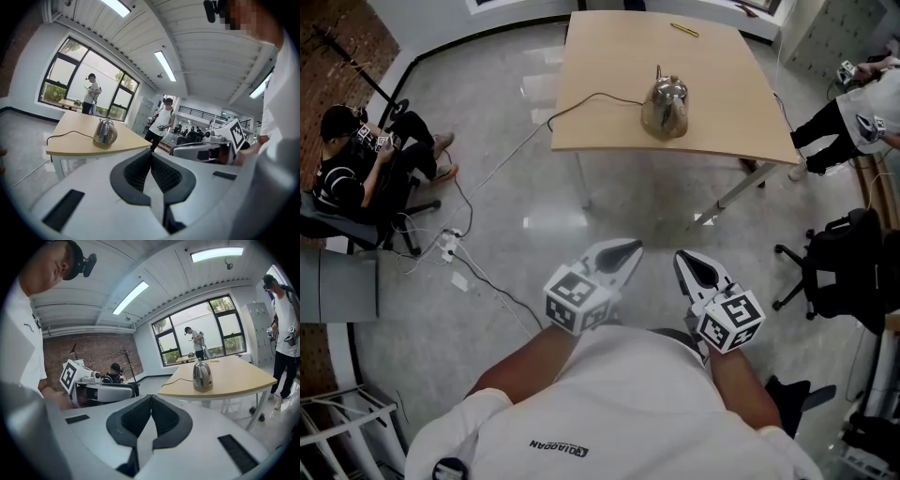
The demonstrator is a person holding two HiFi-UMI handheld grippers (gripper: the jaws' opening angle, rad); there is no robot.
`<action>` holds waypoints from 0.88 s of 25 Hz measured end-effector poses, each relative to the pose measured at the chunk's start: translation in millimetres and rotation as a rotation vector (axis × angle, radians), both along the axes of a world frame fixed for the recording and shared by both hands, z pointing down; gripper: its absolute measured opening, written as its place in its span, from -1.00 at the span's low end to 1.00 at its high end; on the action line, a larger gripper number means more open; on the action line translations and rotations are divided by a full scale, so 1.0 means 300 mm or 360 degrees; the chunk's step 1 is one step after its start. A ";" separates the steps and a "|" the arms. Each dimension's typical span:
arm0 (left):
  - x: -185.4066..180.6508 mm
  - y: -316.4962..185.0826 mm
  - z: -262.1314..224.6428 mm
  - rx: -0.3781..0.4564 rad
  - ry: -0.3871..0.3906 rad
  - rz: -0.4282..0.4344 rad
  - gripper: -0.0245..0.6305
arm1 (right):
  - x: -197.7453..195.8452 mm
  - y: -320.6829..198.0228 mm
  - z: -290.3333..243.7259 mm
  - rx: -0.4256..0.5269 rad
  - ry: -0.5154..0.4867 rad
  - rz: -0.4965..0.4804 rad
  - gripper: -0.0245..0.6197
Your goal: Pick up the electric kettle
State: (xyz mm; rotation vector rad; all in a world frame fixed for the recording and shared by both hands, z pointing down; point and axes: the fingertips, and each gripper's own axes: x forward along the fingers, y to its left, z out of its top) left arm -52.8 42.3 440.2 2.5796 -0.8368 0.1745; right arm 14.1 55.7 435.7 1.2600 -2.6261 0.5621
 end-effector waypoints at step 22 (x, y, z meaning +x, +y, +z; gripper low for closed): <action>-0.018 -0.205 0.024 -0.0053 -0.0029 -0.0105 -0.94 | 0.026 -0.203 0.029 -0.0048 -0.0015 -0.0046 -0.86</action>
